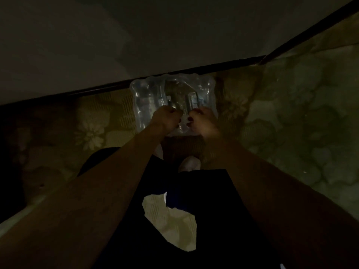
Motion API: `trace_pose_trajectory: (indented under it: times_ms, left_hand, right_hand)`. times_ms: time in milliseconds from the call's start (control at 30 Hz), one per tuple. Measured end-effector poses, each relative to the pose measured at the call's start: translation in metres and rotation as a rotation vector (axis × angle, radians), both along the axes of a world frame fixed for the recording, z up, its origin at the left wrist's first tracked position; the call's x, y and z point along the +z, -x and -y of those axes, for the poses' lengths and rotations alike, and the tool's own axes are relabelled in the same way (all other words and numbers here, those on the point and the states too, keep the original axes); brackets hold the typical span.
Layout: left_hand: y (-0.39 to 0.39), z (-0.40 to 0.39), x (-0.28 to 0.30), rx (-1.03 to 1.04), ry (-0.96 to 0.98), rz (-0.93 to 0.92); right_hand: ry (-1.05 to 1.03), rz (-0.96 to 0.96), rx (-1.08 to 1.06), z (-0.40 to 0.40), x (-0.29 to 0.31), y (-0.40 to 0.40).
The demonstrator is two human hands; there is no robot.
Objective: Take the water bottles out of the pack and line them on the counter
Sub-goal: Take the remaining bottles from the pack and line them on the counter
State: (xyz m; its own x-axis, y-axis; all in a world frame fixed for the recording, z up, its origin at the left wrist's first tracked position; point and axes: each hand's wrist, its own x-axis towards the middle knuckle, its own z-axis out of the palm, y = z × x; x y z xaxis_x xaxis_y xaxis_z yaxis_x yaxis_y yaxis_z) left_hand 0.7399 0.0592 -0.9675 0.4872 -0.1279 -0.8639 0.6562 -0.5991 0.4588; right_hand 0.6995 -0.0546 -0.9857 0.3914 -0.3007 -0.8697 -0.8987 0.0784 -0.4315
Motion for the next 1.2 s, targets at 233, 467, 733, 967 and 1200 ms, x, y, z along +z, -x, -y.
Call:
trace_pose_trajectory:
  times_ms: [233,467,733,967,1200]
  left_hand:
    - [-0.022,0.017,-0.085,0.001,0.027,0.072]
    - [-0.047,0.042,-0.155,-0.15,-0.065,0.16]
    - [-0.054,0.05,-0.206,-0.416,-0.451,0.459]
    - [-0.064,0.046,-0.229,-0.511,-0.512,0.359]
    - [-0.067,0.038,-0.236,-0.514,-0.537,0.4]
  right_hand:
    - [0.099,0.082,0.164,0.009,-0.093,-0.034]
    - [0.152,0.166,0.387,0.015,-0.153,-0.072]
    - [0.47,0.02,0.803,0.032,-0.212,-0.086]
    - [0.515,-0.099,0.98,0.029,-0.242,-0.092]
    - [0.538,-0.082,1.022,0.029,-0.256,-0.095]
